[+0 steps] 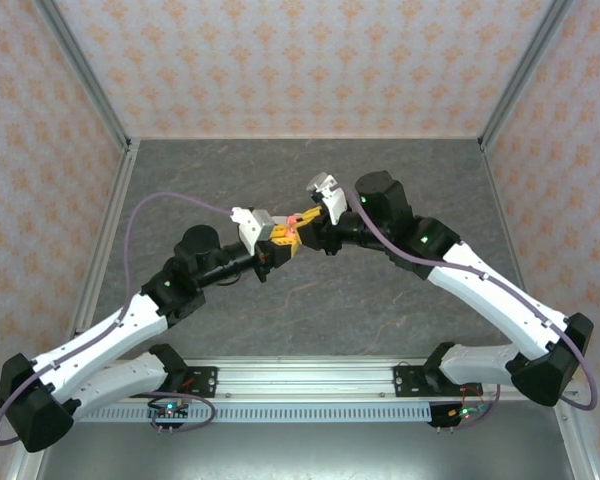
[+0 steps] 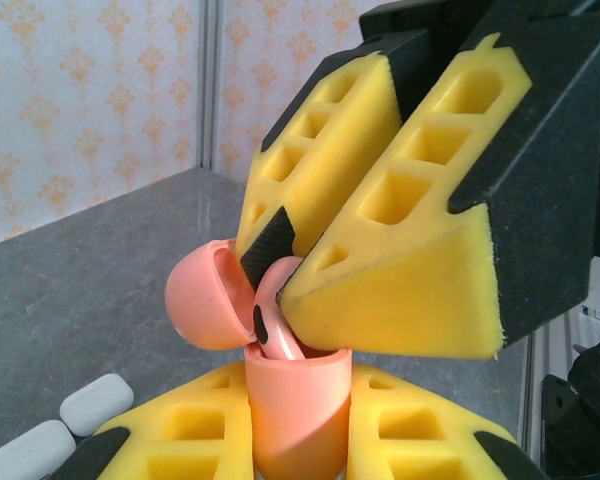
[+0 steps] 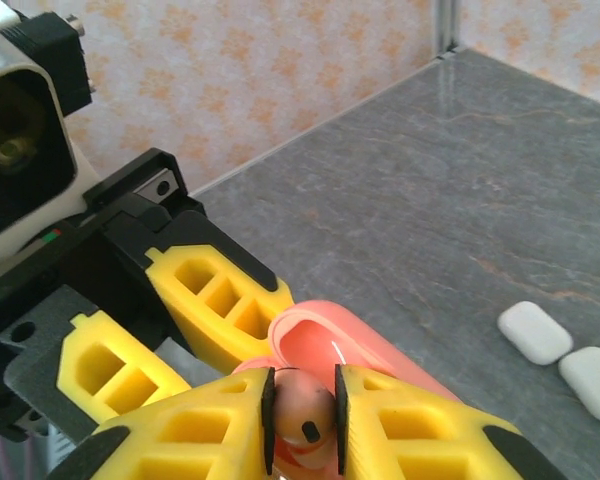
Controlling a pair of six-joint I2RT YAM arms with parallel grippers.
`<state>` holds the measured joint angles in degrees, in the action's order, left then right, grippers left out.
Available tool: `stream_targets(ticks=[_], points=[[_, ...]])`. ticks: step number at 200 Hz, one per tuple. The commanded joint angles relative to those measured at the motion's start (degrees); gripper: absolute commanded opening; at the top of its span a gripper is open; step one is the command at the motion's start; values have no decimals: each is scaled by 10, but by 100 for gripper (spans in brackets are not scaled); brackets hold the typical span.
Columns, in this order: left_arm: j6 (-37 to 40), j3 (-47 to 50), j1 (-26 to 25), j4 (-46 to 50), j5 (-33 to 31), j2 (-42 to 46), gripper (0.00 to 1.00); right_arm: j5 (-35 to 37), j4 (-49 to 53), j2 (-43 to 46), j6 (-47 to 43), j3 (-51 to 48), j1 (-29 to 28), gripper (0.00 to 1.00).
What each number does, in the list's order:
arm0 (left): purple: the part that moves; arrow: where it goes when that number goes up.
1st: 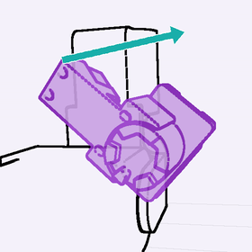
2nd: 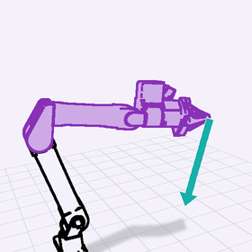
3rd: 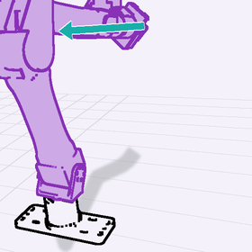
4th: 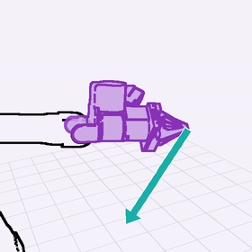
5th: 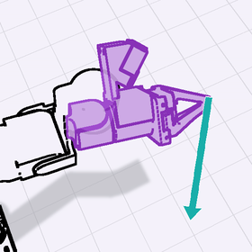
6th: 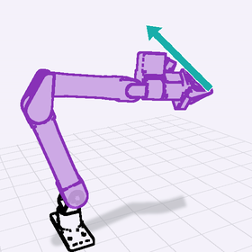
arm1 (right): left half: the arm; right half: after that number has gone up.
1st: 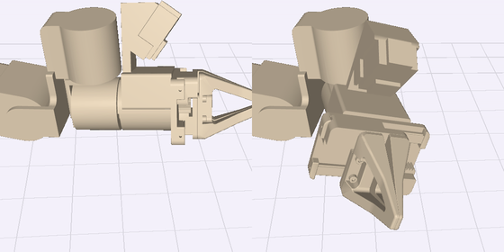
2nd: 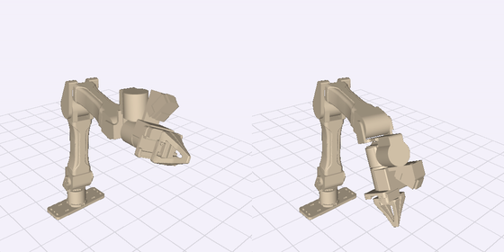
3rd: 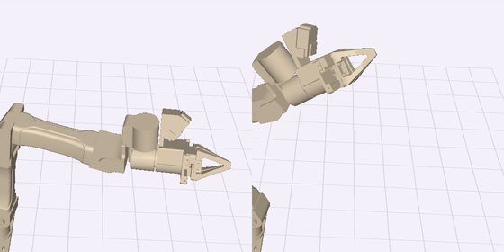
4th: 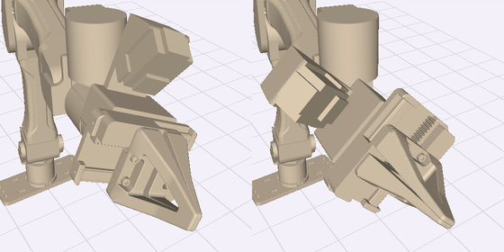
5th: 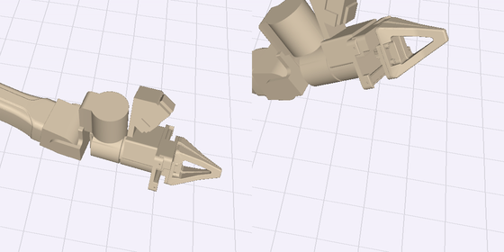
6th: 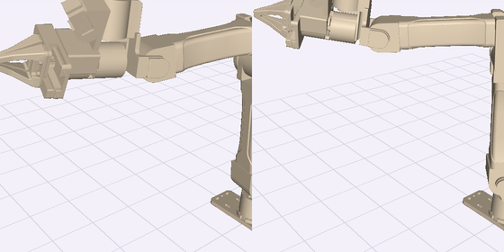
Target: Insert wireless bluetooth earbuds into charging case
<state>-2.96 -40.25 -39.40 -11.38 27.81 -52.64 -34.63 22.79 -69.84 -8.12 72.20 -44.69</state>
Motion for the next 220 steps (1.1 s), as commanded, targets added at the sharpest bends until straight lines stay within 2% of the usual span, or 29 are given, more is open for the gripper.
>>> stream_targets(ticks=[1,25,77,125,160,188,220], points=[[14,3,-6,-55,8,9,0,-98,19,-16,18,24,-6,24],[13,8,-6,-60,6,15,0,-114,20,-23,21,37,-5,25],[15,13,-6,-62,4,21,0,-103,38,-23,24,66,1,37],[15,16,-6,-63,2,25,0,-31,63,-7,39,111,16,50],[16,20,-6,-62,-6,29,0,6,47,17,75,103,38,59],[21,26,-6,-50,-30,41,0,70,55,39,114,76,78,65],[25,41,-6,-20,-53,68,0,103,87,23,167,43,134,65]])
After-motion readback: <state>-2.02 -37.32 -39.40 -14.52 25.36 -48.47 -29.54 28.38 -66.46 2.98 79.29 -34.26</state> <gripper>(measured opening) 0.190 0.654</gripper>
